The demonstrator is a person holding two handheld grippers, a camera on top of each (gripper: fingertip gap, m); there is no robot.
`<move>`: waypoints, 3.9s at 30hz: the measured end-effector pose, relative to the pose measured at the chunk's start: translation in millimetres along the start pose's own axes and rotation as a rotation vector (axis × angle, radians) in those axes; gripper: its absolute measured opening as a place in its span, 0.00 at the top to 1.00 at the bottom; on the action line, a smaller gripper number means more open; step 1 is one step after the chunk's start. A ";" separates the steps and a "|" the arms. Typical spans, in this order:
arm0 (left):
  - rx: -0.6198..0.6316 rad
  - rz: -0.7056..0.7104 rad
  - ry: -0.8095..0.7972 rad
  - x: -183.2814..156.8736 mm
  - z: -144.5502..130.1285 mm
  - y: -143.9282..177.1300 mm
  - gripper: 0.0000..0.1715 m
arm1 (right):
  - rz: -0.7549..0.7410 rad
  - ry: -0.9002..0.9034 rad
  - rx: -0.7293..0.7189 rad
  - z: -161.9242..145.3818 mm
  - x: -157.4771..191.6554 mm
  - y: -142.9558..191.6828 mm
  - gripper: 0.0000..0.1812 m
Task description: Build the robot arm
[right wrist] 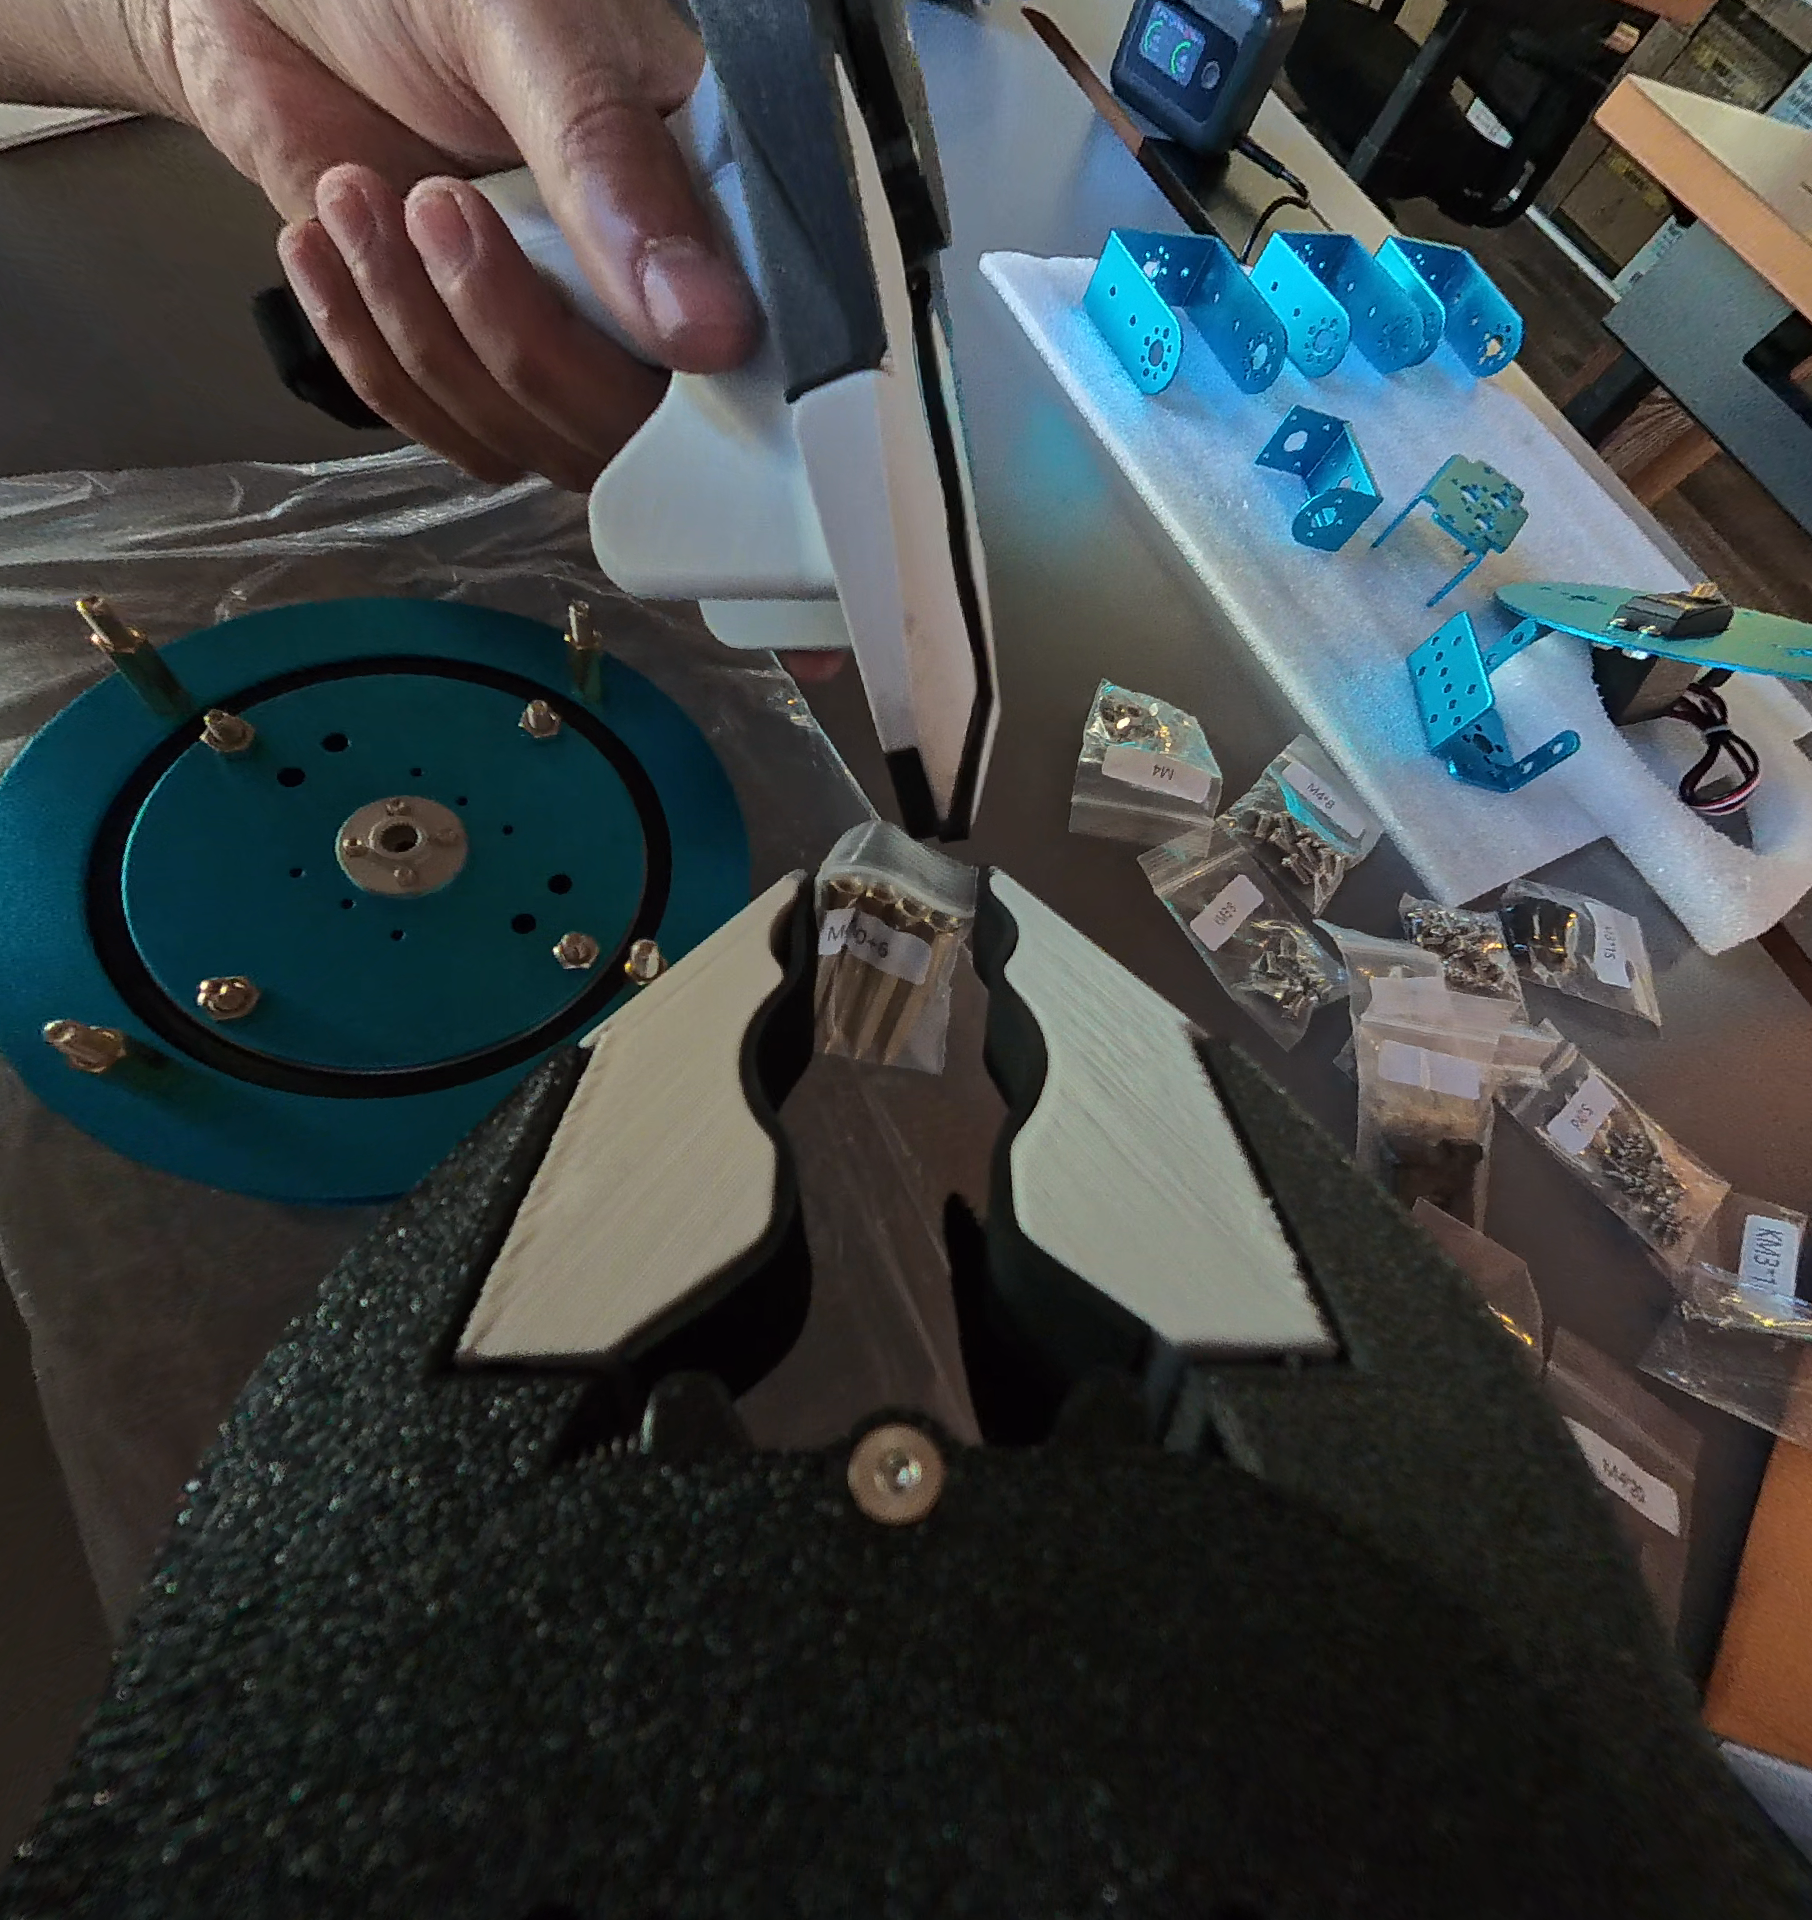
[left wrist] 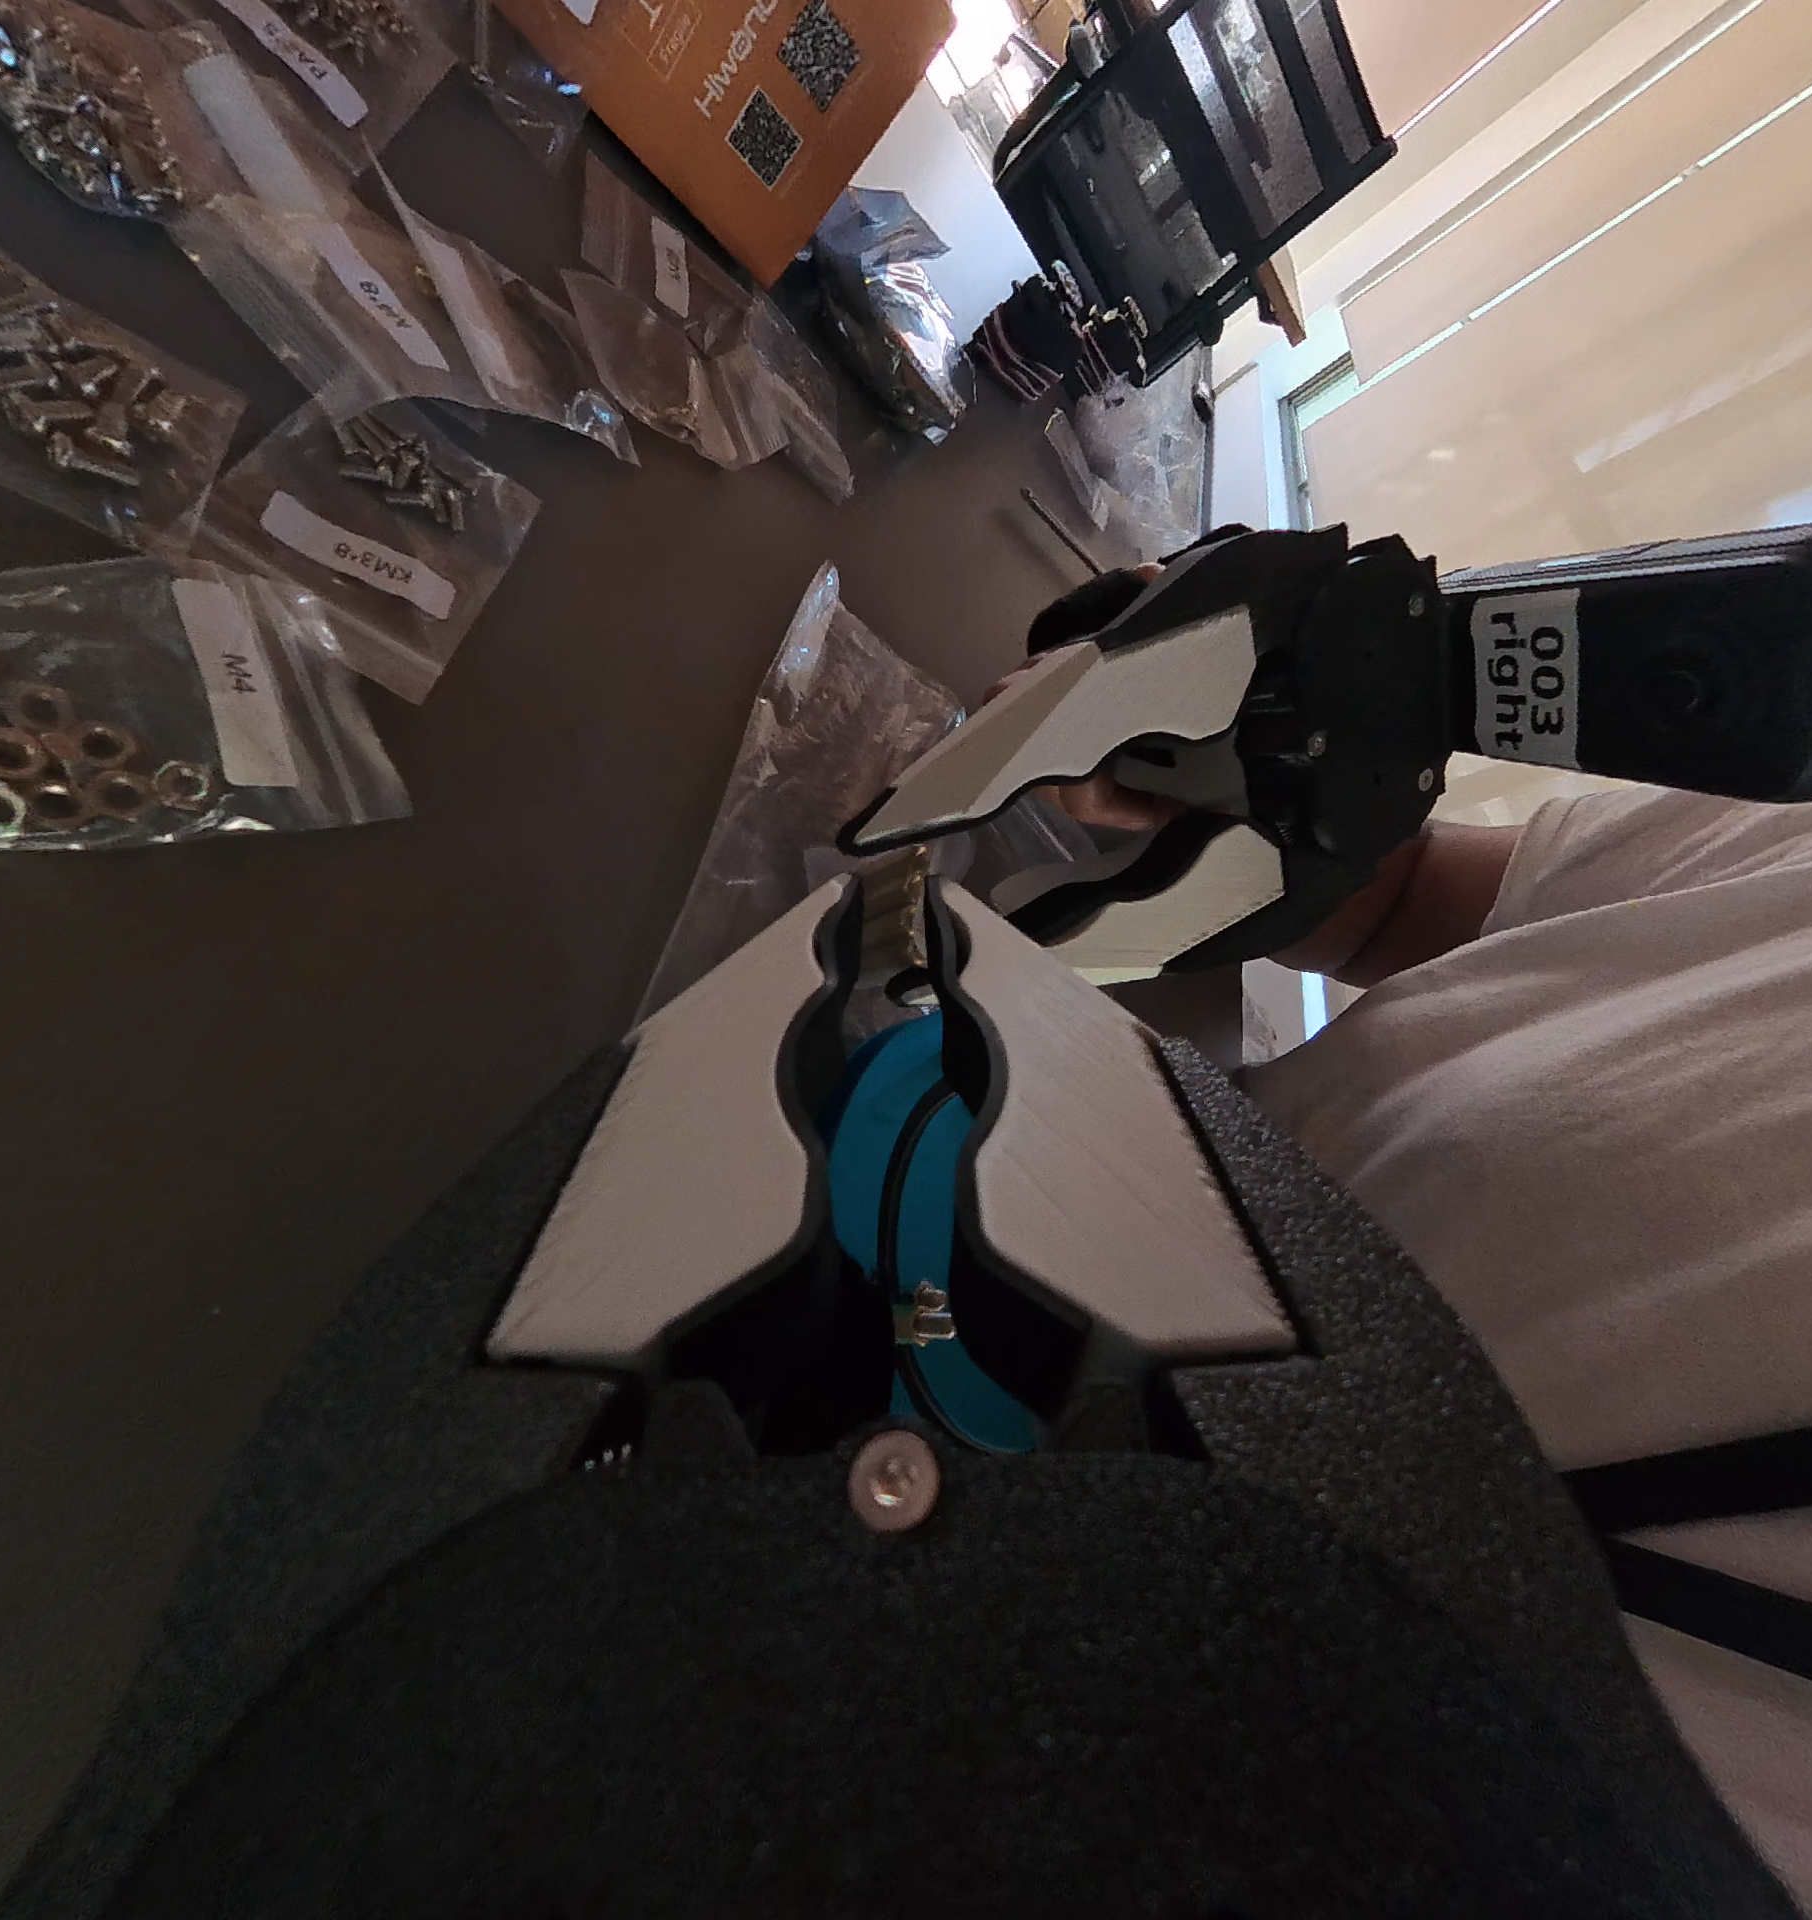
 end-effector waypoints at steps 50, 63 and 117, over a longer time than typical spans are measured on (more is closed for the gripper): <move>-0.035 0.038 -0.428 -16.5 6.8 -0.4 0.94 | 0.011 -0.007 0.018 -1.3 1.2 0.4 0.84; -0.010 0.080 -0.442 -9.5 2.0 -6.0 0.94 | 0.013 -0.009 0.022 -1.9 1.8 0.4 0.84; 0.256 -0.031 -0.548 -15.9 0.4 -2.2 0.96 | 0.018 0.066 0.024 -0.7 6.1 5.4 0.85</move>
Point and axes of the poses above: each gripper's, where its closed fingertips meet, y back along the fingers, z out of its top, x = y × z across the jaws, the point moved 2 cm from there along y, back along the fingers, and after that the axes turned 11 degrees about -x, right-handed, at the moved point
